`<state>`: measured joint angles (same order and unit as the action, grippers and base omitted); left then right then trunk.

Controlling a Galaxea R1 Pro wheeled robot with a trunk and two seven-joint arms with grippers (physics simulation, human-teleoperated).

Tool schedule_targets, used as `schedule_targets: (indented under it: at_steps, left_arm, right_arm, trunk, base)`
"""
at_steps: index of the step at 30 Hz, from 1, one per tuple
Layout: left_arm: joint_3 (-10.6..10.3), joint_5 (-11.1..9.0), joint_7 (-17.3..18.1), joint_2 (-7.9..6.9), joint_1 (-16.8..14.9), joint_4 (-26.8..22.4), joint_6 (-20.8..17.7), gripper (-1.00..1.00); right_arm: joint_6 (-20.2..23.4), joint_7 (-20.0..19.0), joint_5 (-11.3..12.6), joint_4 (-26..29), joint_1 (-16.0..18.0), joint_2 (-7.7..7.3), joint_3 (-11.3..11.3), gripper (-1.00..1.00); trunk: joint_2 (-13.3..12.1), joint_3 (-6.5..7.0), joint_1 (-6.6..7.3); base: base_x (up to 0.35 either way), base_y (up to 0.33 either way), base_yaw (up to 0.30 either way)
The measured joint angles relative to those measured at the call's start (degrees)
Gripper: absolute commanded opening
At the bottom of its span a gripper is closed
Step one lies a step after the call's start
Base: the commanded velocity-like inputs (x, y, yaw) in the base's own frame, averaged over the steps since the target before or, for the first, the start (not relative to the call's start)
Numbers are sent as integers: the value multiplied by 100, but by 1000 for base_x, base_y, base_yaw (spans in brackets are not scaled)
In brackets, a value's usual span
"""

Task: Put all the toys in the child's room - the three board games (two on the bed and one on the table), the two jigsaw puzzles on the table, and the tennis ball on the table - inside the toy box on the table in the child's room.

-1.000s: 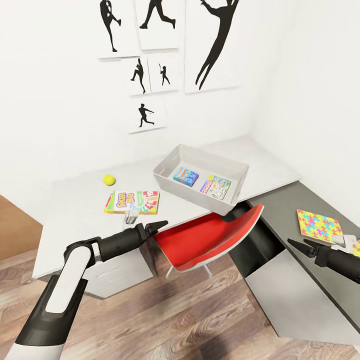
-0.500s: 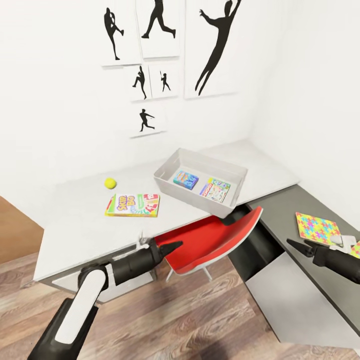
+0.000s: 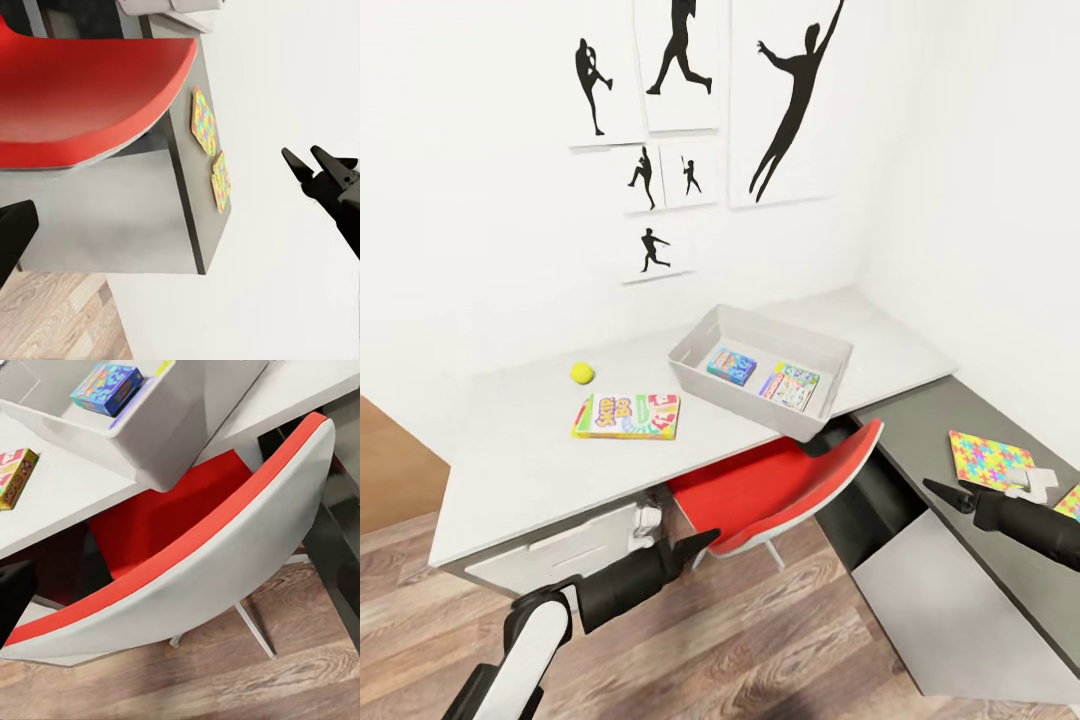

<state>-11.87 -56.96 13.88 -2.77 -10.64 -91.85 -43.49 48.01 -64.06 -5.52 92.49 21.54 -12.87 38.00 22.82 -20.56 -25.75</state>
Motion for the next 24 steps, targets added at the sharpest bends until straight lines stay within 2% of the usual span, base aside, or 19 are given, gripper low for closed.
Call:
schedule_targets:
  at_steps: [7,24]
  left_arm:
    - [137,136,43,-32,204,4,253,100]
    - [255,204,69,-73,356,3,404,100]
  right_arm:
    - [2,39,-3,0,-11,2,-213,100]
    - [-5,52,-4,0,-37,3,-313,100]
  trunk:
    - [0,67,0]
    - [0,229,0]
  base:
    - [0,0,0]
    - [0,0,0]
